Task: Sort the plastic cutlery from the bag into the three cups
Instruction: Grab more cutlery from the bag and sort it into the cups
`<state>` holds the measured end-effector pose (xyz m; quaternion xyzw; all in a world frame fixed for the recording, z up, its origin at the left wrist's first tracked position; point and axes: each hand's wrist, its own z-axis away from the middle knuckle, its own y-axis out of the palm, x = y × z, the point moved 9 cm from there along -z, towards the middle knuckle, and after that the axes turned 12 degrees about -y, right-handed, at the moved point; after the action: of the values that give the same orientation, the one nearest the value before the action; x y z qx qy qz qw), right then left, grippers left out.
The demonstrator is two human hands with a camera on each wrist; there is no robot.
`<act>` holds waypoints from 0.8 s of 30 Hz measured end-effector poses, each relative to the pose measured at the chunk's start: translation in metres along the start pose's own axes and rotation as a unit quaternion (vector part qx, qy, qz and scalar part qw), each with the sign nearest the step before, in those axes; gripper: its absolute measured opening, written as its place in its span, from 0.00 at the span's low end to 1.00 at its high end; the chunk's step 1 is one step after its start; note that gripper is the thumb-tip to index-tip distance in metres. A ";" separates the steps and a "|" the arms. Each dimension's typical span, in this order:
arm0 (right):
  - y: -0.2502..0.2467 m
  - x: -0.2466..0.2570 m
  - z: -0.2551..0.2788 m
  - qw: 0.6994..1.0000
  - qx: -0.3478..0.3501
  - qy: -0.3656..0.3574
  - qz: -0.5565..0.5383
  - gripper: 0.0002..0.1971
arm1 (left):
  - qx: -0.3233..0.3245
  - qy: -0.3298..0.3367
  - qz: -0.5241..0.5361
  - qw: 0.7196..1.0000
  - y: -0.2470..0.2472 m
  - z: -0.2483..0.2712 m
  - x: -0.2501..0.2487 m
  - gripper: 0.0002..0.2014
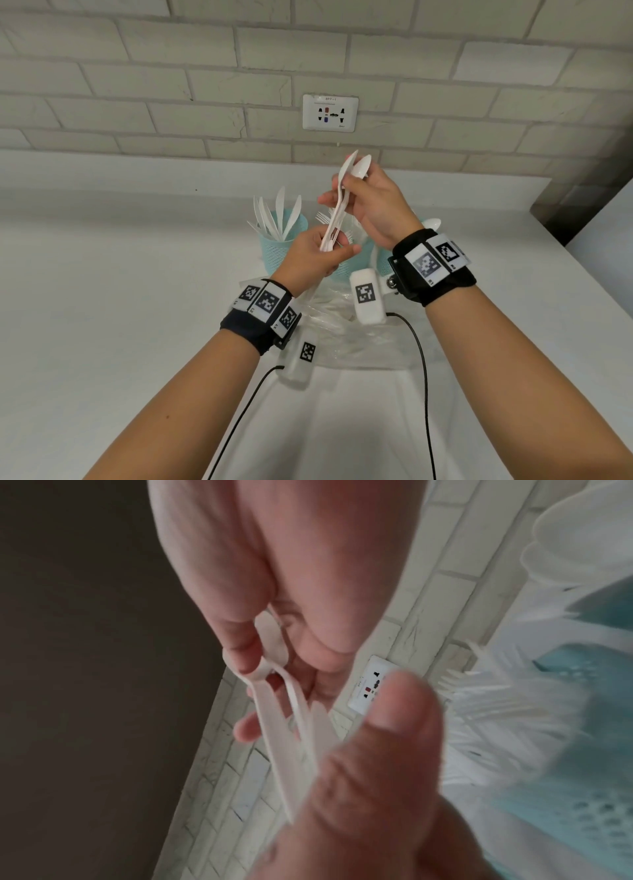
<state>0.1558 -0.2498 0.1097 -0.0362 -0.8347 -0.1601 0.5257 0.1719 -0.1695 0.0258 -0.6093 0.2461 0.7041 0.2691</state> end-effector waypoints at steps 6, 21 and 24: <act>-0.038 0.041 -0.008 0.989 -0.104 -0.099 0.028 0.12 | -0.013 -0.002 -0.018 1.000 -0.004 -0.001 0.003 0.12; -0.160 0.039 0.030 0.912 -0.336 -0.150 0.183 0.12 | -0.144 0.200 0.153 0.957 -0.062 0.022 -0.112 0.13; -0.158 0.036 0.026 0.918 -0.336 -0.160 0.138 0.09 | -0.163 0.256 0.182 0.935 -0.079 0.026 -0.142 0.18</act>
<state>0.0809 -0.3954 0.0951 -0.3509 -0.7914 -0.3490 0.3589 0.2228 -0.1057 0.1686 -0.7494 0.2951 0.5914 -0.0390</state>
